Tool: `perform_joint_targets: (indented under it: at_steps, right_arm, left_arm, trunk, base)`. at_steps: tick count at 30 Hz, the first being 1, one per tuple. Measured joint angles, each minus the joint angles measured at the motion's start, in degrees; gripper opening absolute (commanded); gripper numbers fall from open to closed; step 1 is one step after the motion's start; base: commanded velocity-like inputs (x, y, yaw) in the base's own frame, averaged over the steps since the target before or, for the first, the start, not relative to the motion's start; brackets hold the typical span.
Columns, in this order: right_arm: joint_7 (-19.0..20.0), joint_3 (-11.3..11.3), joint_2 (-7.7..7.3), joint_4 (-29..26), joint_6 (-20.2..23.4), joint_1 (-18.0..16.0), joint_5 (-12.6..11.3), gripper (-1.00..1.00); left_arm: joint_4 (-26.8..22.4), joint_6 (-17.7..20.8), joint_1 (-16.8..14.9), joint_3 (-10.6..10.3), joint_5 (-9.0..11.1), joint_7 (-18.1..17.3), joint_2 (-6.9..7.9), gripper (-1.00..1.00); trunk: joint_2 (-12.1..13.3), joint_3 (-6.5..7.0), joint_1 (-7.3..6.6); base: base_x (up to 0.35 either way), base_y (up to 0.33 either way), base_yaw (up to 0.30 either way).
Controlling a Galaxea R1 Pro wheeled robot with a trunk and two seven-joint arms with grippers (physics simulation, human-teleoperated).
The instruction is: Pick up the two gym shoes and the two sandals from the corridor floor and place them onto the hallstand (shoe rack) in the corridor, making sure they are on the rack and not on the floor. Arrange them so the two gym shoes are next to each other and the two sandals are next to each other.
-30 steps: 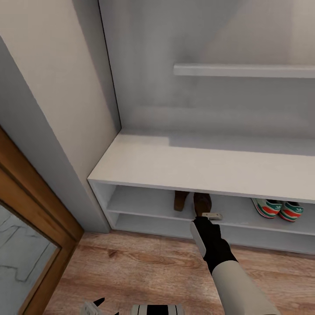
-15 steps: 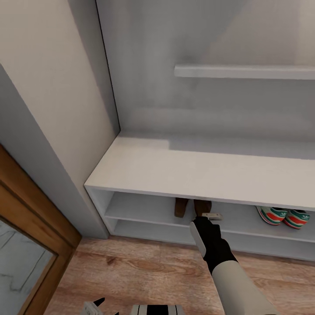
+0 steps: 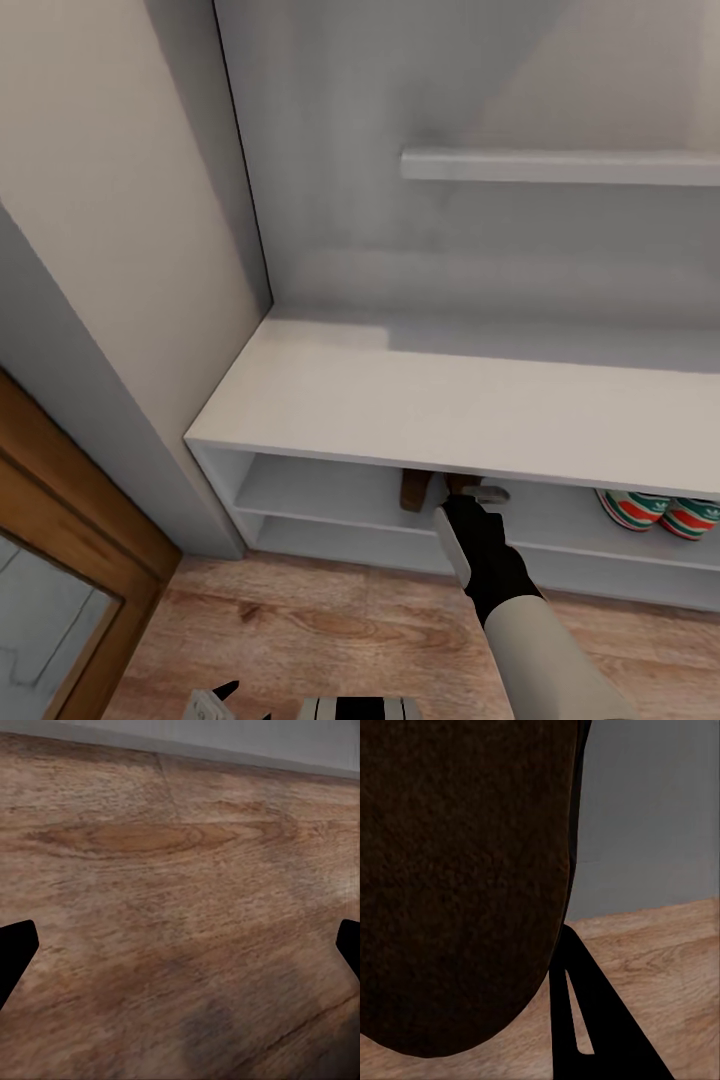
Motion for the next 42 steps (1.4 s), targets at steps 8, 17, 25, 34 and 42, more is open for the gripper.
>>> perform_joint_targets:
  at_steps: [8, 17, 25, 34, 42]
  right_arm:
    - [0.0, 0.0, 0.00, 0.0, 0.0, 0.0, 0.0, -1.00]
    - [0.0, 0.0, 0.00, 0.0, 0.0, 0.0, 0.1, -1.00]
    - [0.0, 0.0, 0.00, 0.0, 0.0, 0.0, 0.1, -1.00]
    - [0.0, 0.0, 0.00, 0.0, 0.0, 0.0, 0.1, -1.00]
    - [0.0, 0.0, 0.00, 0.1, 0.0, 0.0, 0.1, -1.00]
  left_arm:
    - [0.0, 0.0, 0.0, 0.0, 0.0, 0.0, 0.04, 1.00]
    - [0.0, 0.0, 0.0, 0.1, 0.1, 0.0, 0.13, 1.00]
    - [0.0, 0.0, 0.0, 0.2, 0.1, 0.0, 0.13, 1.00]
    - [0.0, 0.0, 0.0, 0.2, 0.1, 0.0, 0.13, 1.00]
    - [0.0, 0.0, 0.0, 0.2, 0.2, 0.0, 0.17, 1.00]
  trunk:
    - [0.0, 0.00, 0.01]
    - [0.0, 0.00, -0.01]
    - [0.0, 0.00, 0.00]
    - [0.0, 0.00, 0.01]
    - [0.0, 0.00, 0.01]
  base:
    - [0.010, 0.000, 0.000]
    - [0.061, 0.000, 0.000]
    - [0.043, 0.000, 0.000]
    - [0.001, 0.000, 0.000]
    - [0.013, 0.000, 0.000]
